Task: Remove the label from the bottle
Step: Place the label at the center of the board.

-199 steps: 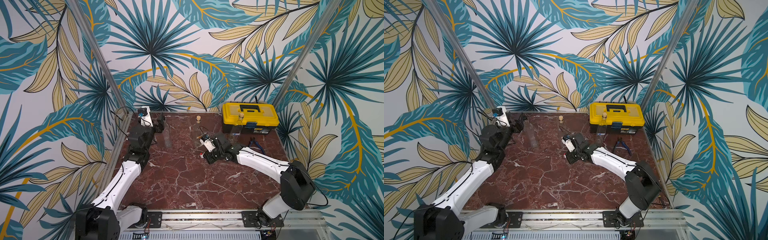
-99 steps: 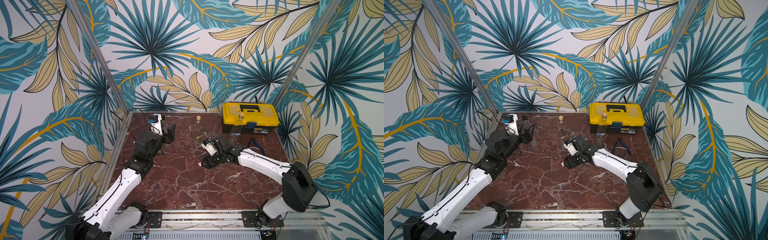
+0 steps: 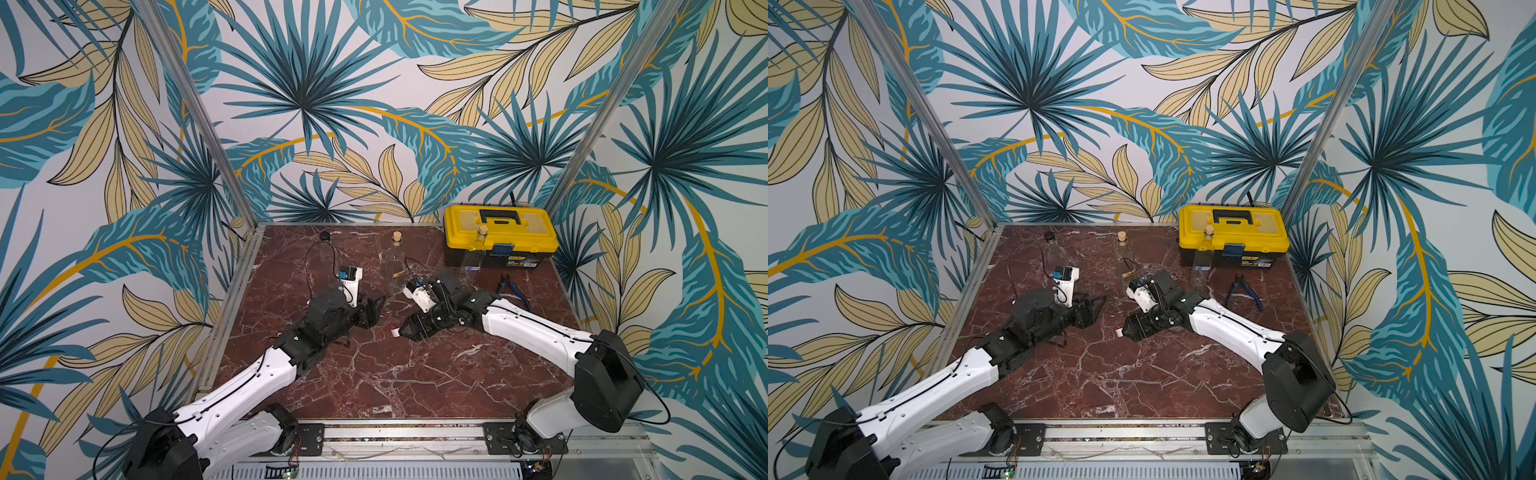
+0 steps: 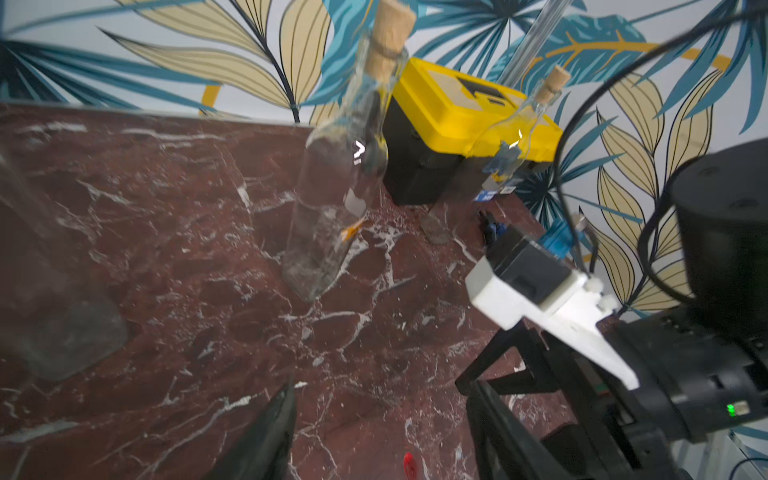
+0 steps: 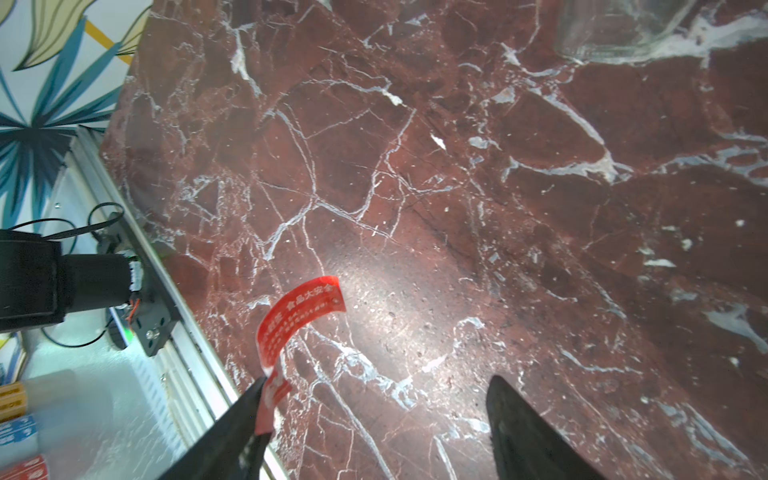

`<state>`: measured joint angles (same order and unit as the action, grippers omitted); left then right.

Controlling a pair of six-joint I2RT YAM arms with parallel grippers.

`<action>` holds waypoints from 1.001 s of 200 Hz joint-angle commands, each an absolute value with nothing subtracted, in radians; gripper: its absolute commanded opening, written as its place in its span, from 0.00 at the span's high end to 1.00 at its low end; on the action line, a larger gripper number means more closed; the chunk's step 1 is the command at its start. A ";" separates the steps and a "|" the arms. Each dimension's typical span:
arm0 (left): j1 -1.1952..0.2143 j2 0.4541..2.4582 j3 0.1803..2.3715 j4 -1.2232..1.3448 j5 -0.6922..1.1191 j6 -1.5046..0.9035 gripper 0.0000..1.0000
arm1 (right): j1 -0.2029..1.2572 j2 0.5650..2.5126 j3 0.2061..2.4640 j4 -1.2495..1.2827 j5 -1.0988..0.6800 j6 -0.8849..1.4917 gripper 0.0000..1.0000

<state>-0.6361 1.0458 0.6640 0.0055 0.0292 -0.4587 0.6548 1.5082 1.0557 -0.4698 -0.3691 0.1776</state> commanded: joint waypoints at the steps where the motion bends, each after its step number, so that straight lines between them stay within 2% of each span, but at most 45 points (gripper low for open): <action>1: -0.640 1.082 0.658 0.000 0.116 -0.489 0.34 | 0.653 1.486 1.031 -0.471 -0.428 0.203 0.20; 44: -0.640 1.157 0.672 0.002 0.222 -0.435 0.34 | 0.651 1.525 1.075 -0.468 -0.491 0.234 0.20; 121: -0.643 1.161 0.599 0.003 0.335 -0.412 0.35 | 0.652 1.579 1.152 -0.456 -0.538 0.331 0.20; 176: -0.641 1.174 0.551 0.003 0.294 -0.423 0.35 | 0.650 1.535 1.156 -0.468 -0.604 0.369 0.20; 200: -0.641 1.150 0.549 0.004 0.245 -0.430 0.35 | 0.651 1.524 1.167 -0.548 -0.555 0.341 0.20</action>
